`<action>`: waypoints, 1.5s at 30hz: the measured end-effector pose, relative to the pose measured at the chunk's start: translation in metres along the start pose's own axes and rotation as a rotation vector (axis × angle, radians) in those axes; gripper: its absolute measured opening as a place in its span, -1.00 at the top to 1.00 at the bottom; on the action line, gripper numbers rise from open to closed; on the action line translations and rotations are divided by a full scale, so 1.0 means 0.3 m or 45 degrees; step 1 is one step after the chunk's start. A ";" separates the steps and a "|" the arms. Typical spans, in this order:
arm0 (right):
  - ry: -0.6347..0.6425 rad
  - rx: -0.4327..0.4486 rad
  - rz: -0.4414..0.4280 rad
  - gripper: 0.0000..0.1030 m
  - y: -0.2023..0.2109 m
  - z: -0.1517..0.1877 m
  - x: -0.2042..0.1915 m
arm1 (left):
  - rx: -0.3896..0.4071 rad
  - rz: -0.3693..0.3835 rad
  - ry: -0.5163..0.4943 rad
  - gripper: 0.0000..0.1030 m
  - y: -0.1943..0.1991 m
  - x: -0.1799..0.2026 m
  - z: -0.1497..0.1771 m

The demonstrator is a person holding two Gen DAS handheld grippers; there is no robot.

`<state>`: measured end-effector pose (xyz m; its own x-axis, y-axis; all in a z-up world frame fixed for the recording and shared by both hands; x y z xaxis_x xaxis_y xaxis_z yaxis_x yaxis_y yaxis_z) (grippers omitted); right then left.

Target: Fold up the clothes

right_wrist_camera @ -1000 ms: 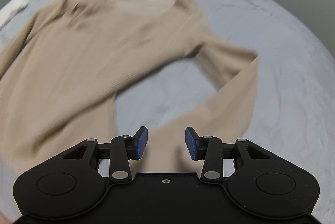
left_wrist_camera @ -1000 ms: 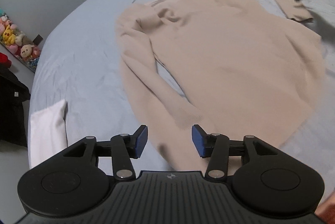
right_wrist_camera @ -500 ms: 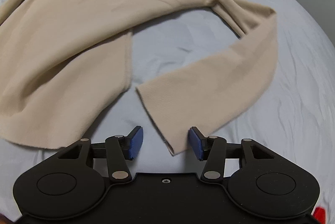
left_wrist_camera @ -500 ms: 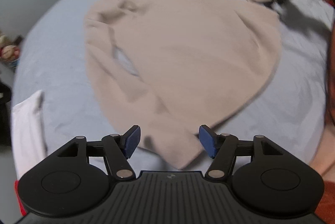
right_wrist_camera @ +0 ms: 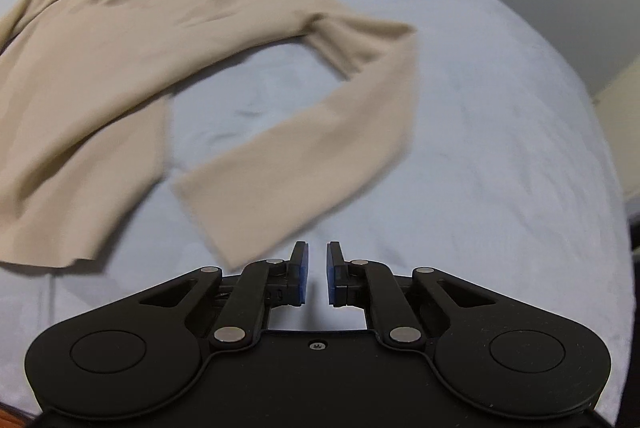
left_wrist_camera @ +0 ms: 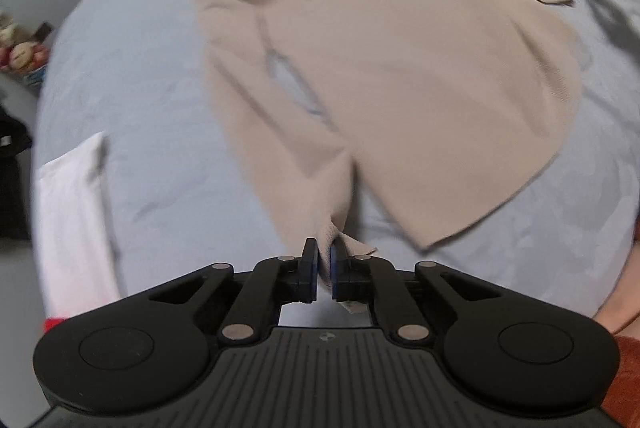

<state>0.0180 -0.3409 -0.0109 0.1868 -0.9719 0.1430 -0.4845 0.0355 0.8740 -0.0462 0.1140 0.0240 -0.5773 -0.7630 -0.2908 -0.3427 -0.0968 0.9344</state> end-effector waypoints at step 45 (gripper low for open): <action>0.568 -0.055 -0.395 0.22 0.095 0.190 -0.390 | 0.128 -0.027 -0.553 0.32 -0.138 0.261 0.048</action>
<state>-0.0664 -0.2393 -0.0290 0.6643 -0.7458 0.0504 -0.3152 -0.2184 0.9236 -0.0878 0.0675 -0.0403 -0.8196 -0.4202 -0.3894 -0.4161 -0.0305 0.9088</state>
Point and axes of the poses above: each gripper's, at about its wrist camera, not at the fingertips, and y roughly against the way its jaws point, x to its right, z to its underside, the point moved 4 cm from there along -y, roughly the way its jaws point, and after that the axes turned 14 degrees about -y, right-handed, at the moved point
